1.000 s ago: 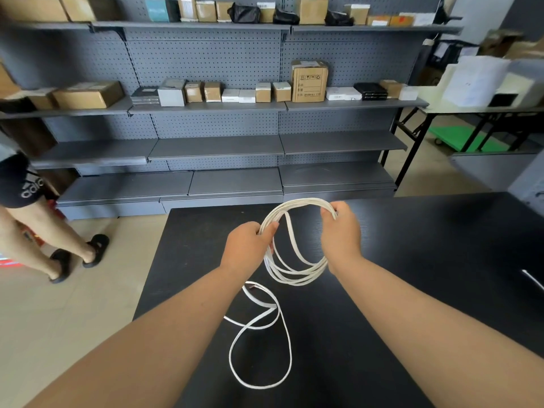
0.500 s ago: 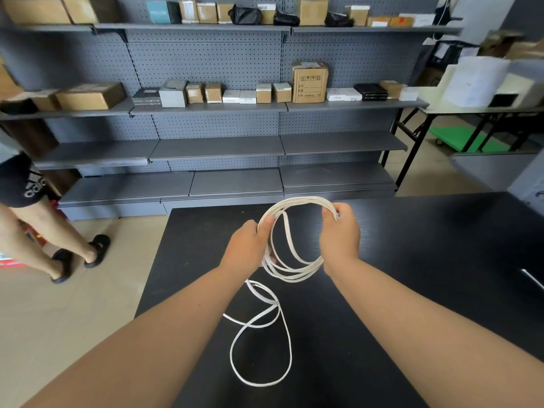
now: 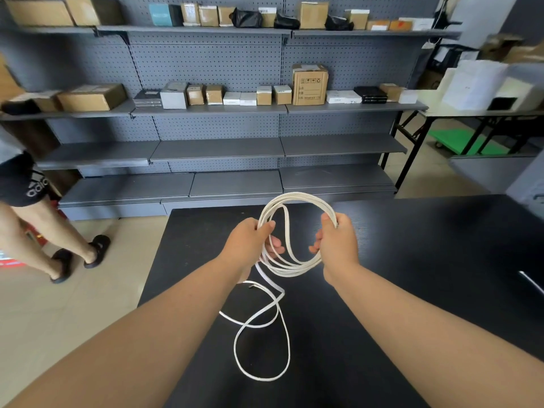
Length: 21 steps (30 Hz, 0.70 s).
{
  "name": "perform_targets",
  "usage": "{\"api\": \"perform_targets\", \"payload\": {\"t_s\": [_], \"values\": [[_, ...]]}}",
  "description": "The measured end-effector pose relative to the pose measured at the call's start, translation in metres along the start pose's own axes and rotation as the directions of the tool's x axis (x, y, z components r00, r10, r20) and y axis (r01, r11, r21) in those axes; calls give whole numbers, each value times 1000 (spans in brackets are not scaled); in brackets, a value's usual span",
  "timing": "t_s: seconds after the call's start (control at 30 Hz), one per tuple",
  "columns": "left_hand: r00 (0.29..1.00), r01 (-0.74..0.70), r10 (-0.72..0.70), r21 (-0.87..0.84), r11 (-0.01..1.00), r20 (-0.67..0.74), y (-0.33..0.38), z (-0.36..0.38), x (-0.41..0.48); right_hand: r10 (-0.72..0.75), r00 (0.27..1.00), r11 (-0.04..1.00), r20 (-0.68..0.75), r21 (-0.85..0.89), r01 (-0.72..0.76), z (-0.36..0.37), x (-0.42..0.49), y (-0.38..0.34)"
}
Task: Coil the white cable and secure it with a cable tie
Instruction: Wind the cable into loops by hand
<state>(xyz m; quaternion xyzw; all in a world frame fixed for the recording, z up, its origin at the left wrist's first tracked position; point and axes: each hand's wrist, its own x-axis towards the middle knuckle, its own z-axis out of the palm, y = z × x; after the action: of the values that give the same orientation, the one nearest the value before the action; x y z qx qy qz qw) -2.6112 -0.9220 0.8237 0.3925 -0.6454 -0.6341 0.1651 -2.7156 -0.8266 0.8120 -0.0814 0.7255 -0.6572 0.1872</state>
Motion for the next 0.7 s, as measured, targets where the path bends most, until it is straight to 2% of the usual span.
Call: {"api": "perform_targets", "payload": {"t_s": [0.1,0.2,0.3,0.4,0.5,0.57,0.63,0.7], "values": [[987,-117,140,239,964,-82,2,-5,3,55,968,998,244,-50,-44,-8,4,-2],[964,-205,260,452,868,-62,5,-10,6,64,910,998,411,-38,-54,-14,8,-7],[955,-234,296,572,786,-16,10,-12,8,-34,910,988,412,-124,93,-16,10,-14],[948,-265,316,671,692,48,15,-10,7,-115,880,909,461,-309,281,-14,14,-19],[943,-281,319,741,610,95,18,-9,5,-56,827,803,559,-467,370,-9,14,-23],[935,-295,335,776,557,116,18,-10,3,-43,829,735,558,-544,404,-7,14,-26],[930,-315,345,765,561,130,15,-12,3,-92,836,659,541,-596,458,-6,15,-27],[932,-328,334,723,608,142,13,-14,2,-122,831,626,543,-608,489,-7,15,-27]]}}
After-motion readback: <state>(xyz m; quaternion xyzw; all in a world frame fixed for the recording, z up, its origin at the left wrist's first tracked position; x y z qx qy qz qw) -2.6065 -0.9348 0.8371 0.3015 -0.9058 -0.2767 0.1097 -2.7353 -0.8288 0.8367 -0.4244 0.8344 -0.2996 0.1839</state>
